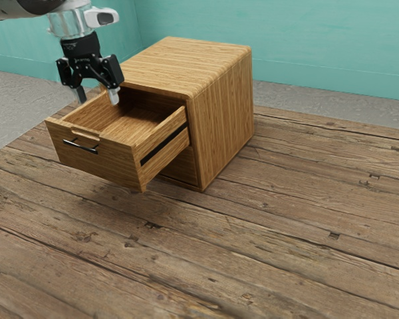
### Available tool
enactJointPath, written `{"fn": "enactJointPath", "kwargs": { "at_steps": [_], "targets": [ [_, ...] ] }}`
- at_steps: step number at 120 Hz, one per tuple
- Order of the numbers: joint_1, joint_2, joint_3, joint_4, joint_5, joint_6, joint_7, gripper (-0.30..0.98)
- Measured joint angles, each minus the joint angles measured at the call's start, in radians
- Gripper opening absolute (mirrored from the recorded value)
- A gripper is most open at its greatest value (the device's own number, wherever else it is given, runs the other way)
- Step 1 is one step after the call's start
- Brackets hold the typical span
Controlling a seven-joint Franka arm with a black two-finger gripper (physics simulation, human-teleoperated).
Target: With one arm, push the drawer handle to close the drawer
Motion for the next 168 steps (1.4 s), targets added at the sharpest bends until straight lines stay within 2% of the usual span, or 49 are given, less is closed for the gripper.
{"fn": "enactJointPath", "kwargs": {
  "at_steps": [9,19,25,34,46,64,87,103,121,145,168],
  "targets": [
    [-0.044,-0.004,-0.001,-0.021,0.012,0.007,0.004,0.69],
    [-0.092,-0.139,0.021,-0.251,0.022,0.062,0.008,0.68],
    [-0.042,-0.234,0.032,-0.385,0.037,0.095,0.009,0.68],
    [0.006,-0.366,0.098,-0.555,0.067,0.131,0.012,0.67],
    [0.021,-0.404,0.142,-0.639,0.142,0.164,0.028,0.62],
    [0.023,-0.334,0.149,-0.648,0.208,0.248,0.060,0.39],
    [0.023,-0.228,0.127,-0.602,0.218,0.377,0.099,0.20],
    [0.022,-0.224,0.099,-0.604,0.194,0.424,0.118,0.13],
    [0.024,-0.213,0.114,-0.600,0.165,0.475,0.137,0.05],
    [0.023,-0.111,0.111,-0.532,0.119,0.553,0.167,0.00],
    [0.036,0.021,0.098,-0.370,0.102,0.589,0.194,-0.02]
  ]
}}
